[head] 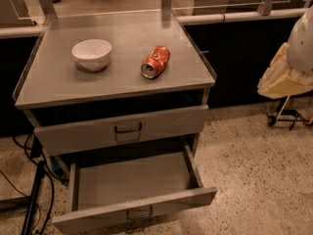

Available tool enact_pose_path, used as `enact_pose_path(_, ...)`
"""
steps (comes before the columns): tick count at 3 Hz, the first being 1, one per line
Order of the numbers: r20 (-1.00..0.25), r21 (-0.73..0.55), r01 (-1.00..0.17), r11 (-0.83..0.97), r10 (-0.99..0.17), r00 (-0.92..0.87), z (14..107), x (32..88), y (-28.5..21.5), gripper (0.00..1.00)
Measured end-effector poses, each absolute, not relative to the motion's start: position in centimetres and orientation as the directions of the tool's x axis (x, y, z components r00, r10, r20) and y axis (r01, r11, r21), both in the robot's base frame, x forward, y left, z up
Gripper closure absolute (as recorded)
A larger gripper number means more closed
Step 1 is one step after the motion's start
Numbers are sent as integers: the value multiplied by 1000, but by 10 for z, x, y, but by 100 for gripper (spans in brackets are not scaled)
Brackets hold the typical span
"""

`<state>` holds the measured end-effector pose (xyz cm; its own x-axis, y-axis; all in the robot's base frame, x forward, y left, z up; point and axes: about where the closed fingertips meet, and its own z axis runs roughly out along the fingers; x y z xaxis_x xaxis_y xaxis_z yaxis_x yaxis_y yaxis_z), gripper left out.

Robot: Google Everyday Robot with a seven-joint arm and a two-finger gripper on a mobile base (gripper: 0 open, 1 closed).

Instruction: Close middle drawer

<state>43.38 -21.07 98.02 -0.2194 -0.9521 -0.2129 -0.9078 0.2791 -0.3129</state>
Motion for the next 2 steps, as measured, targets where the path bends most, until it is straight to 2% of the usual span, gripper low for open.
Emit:
enact_pose_path(1, -209, -265, -920, 288, -949, -237, 929, 420, -207, 100)
enact_pose_path(2, -208, -147, -943, 298, -941, -265, 847, 402, -198, 100)
